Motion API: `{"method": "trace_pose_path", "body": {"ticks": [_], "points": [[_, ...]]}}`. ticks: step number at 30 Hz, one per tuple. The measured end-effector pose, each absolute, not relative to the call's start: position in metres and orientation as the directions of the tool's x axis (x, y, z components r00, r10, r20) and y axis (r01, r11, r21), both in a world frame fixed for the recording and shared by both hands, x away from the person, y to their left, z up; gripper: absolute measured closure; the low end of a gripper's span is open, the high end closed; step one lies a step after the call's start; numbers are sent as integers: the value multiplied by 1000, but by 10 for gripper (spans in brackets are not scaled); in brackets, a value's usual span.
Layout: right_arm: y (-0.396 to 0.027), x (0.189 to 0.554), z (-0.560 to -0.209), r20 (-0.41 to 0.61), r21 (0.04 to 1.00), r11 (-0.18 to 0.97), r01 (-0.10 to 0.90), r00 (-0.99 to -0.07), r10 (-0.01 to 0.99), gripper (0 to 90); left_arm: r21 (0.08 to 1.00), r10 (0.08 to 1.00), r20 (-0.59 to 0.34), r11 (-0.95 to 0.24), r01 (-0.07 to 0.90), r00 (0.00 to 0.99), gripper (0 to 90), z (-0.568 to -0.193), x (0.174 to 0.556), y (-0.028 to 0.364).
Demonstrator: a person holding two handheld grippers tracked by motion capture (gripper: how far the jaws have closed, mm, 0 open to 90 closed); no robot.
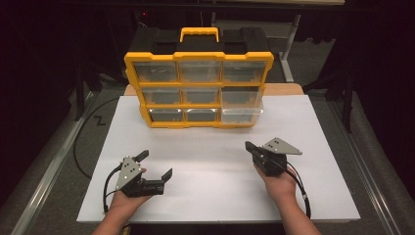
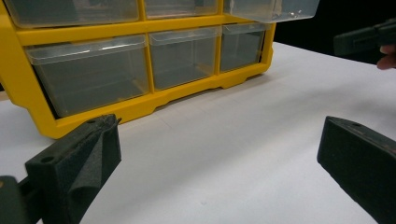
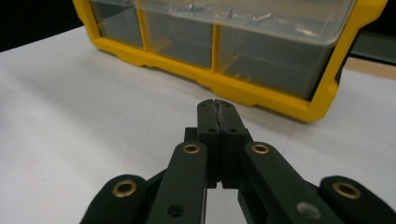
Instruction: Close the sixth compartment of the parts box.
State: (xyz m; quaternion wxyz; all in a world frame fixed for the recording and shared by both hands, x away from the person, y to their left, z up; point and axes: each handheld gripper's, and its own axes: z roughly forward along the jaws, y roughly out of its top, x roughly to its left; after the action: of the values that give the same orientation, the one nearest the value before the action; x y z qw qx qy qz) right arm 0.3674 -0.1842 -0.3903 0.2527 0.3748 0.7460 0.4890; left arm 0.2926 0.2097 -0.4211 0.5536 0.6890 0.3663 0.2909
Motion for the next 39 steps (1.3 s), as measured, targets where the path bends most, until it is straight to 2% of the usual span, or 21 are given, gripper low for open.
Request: {"method": "trace_pose_path", "body": {"ticks": [10, 19, 39], "points": [[-178, 386, -370, 15, 934, 192, 301, -569, 822, 900, 976, 827, -7, -117, 184, 562, 3, -421, 293, 210], [-168, 395, -352, -29, 942, 204, 268, -538, 843, 900, 977, 826, -8, -113, 180, 563, 3, -421, 292, 210], [-162, 422, -346, -63, 936, 223, 271, -495, 867, 900, 978, 825, -12, -107, 178, 565, 3, -420, 291, 211]]}}
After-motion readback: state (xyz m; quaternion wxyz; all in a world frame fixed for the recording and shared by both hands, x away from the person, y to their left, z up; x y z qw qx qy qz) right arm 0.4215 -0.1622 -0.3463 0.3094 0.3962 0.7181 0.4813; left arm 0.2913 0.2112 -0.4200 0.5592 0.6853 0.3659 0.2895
